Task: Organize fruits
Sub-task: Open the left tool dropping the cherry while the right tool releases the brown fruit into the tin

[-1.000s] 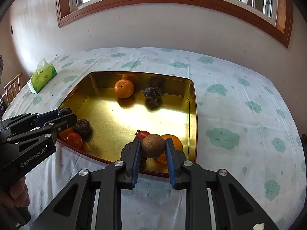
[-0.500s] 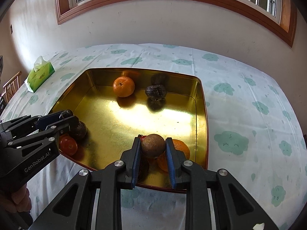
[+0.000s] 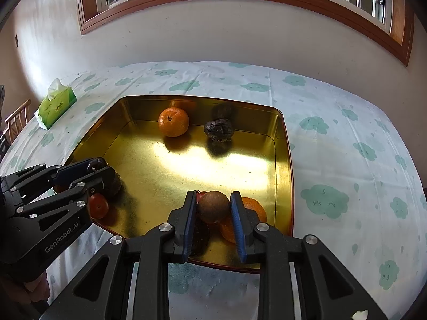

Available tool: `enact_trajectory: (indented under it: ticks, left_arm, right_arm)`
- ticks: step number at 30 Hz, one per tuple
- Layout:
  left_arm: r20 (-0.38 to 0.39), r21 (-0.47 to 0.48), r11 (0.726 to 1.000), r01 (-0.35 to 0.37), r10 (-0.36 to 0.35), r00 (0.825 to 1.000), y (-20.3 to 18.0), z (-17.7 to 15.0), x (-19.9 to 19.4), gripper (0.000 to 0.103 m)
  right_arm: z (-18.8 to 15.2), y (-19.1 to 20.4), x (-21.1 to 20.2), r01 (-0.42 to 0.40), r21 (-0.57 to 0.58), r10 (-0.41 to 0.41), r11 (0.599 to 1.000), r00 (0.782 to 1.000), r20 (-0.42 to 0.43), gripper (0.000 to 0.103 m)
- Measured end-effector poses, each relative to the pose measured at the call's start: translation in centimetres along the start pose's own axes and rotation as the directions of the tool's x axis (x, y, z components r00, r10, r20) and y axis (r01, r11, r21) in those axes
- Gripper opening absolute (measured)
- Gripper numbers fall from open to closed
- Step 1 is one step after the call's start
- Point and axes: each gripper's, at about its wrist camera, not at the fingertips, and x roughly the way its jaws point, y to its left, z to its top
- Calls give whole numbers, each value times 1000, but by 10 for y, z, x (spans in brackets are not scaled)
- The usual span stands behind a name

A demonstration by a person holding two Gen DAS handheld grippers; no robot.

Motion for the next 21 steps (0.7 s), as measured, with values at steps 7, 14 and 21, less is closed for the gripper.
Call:
enact_trajectory:
  ticks: [7, 14, 21]
  left_arm:
    - [-1, -7, 1000, 1, -1, 1000, 1, -1, -2, 29]
    - [0, -10, 1000, 5, -5, 1000, 1, -1, -4, 30]
    - [17, -8, 1000, 7, -7, 1000, 1, -7, -17, 38]
  right_arm:
    - [0, 0, -1, 3, 4, -3, 1000, 1000, -1, 26]
    - [-1, -2, -4, 13, 8, -13, 1000, 1000, 4, 35]
    - [-2, -3, -11, 24, 12, -24, 1000, 1000, 10, 45]
